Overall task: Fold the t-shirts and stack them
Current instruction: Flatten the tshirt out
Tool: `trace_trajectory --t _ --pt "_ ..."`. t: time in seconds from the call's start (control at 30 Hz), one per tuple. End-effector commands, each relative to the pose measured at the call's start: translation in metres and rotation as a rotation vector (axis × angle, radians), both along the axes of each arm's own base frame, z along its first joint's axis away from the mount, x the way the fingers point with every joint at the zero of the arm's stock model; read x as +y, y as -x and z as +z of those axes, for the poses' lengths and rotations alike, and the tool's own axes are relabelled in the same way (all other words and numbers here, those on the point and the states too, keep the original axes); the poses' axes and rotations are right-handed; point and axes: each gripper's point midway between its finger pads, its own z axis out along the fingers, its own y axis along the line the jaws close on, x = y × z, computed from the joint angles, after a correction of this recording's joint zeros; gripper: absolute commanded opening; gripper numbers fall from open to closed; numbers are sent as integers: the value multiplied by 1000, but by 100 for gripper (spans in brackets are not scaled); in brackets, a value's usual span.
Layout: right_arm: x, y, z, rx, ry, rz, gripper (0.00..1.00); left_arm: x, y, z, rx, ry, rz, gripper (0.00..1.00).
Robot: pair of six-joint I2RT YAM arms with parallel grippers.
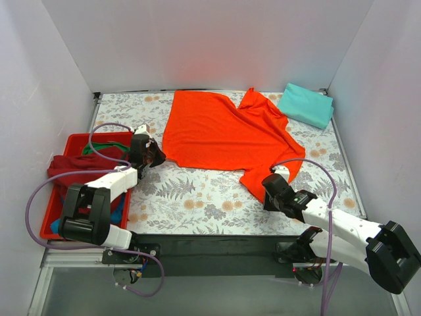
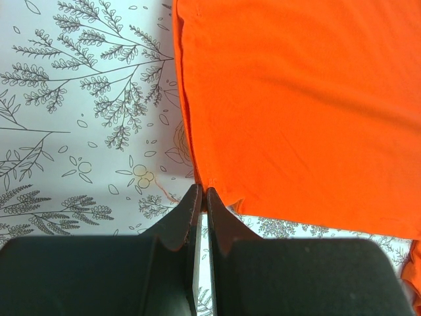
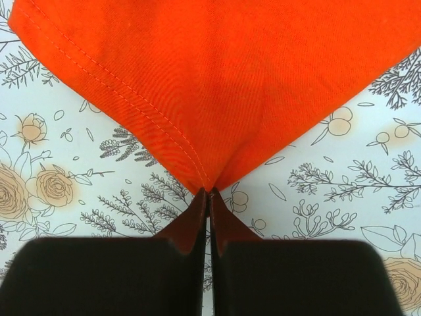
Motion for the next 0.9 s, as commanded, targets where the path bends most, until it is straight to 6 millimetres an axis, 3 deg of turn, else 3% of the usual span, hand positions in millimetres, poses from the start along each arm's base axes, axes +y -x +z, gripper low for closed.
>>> trace_trajectory --t 0.0,0.1,0.4,0.87 --pt "-8 21 -10 93 48 18 1 2 -3 10 -14 1 8 0" --pt "-6 26 -6 106 53 28 1 11 -1 14 -22 -26 48 0" --pt "6 40 7 101 55 66 1 21 20 57 -128 -14 82 0" --pt "24 63 13 85 54 125 1 35 60 70 -151 -49 159 0"
